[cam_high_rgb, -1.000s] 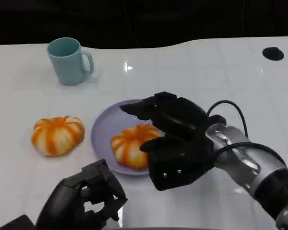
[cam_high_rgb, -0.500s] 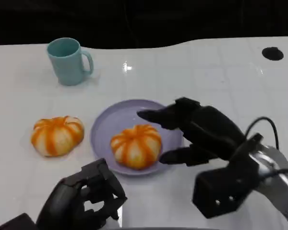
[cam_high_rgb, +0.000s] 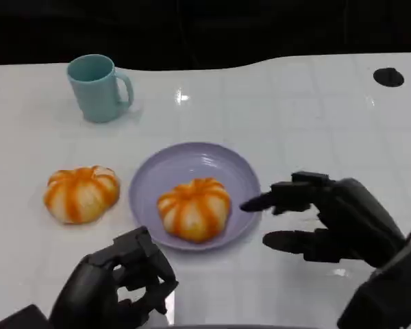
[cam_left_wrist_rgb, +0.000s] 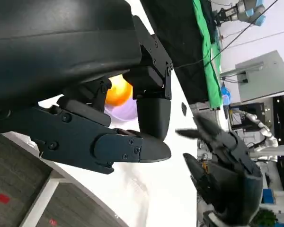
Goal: Grasp the bread from the table and place it into the plate.
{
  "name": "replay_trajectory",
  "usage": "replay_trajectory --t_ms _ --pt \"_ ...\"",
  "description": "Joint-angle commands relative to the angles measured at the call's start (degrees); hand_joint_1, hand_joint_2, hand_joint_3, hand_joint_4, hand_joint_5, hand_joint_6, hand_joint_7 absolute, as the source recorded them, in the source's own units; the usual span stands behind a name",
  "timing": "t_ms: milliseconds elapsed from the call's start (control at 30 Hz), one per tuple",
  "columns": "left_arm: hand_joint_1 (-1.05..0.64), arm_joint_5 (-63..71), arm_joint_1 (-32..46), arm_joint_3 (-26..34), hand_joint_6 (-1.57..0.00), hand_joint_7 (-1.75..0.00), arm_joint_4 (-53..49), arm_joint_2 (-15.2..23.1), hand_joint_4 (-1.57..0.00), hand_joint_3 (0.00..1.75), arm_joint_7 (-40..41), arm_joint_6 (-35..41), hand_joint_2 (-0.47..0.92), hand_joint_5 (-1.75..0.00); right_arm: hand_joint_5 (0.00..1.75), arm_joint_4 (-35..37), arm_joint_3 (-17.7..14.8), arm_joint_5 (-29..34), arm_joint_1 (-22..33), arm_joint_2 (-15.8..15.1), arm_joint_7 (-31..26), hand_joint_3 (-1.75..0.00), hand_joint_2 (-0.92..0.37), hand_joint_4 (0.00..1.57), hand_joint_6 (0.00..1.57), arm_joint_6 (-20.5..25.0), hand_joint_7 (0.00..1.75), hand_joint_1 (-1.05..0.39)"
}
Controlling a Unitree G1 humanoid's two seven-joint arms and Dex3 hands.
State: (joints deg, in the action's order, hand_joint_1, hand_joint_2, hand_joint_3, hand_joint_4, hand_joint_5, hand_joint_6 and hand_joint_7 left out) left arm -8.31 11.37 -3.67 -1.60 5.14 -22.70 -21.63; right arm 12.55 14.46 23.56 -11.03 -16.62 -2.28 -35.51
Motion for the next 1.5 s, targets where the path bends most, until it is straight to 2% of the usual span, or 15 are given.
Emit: replay_trajectory --t_ms 33,100,233,533,733,967,1500 --pt "-0.54 -0.8 0.0 0.5 -0.58 -1.57 -0.5 0.8 -0.67 0.33 -0.4 -0.8 0.92 -1.75 1.62 -1.5 -2.3 -1.1 2.8 -0.7 -0.7 -1.23 -0.26 0.72 0.77 -1.9 1.24 -0.15" --pt "-0.54 -0.8 0.0 0.5 -0.58 -1.56 -0.7 0.8 -0.67 0.33 -0.5 -0.8 0.92 -1.75 1.67 -2.0 -2.9 -1.0 3.8 -0.8 -0.7 -1.31 -0.21 0.71 0.76 -2.0 1.30 -0.15" --pt "-0.55 -0.8 0.2 0.5 -0.58 -1.56 -0.2 0.7 -0.67 0.32 -0.2 -0.3 0.92 -1.75 1.70 -4.2 -4.2 -1.1 6.5 -1.0 -0.6 -1.34 -0.19 0.72 0.74 -1.9 1.36 -0.15" --pt "-0.56 -0.5 0.3 0.5 -0.59 -1.55 0.3 0.8 -0.68 0.31 0.0 0.0 0.92 -1.75 1.74 -9.4 -6.1 -1.4 12.6 -2.5 1.6 -1.33 -0.22 0.73 0.70 -0.7 1.44 -0.12" --pt "-0.57 -0.6 0.4 0.7 -0.59 -1.54 0.5 1.0 -0.68 0.31 -0.1 0.5 0.92 -1.75 1.75 -12.4 -6.9 -1.0 15.7 -2.4 2.4 -1.37 -0.21 0.75 0.70 0.4 1.47 -0.12" --pt "-0.59 -0.2 0.4 0.8 -0.60 -1.53 0.5 1.0 -0.67 0.31 0.1 0.2 0.92 -1.75 1.75 -11.1 -7.4 0.9 16.2 -2.0 0.2 -1.38 -0.20 0.77 0.69 -0.3 1.49 -0.10" --pt "-0.54 -1.0 -0.1 1.4 -0.60 -1.54 -1.1 1.0 -0.68 0.31 -0.6 -1.1 0.92 -1.75 1.70 -8.9 -6.8 3.9 16.0 -1.7 -2.5 -1.44 -0.11 0.83 0.78 -1.6 1.41 -0.04"
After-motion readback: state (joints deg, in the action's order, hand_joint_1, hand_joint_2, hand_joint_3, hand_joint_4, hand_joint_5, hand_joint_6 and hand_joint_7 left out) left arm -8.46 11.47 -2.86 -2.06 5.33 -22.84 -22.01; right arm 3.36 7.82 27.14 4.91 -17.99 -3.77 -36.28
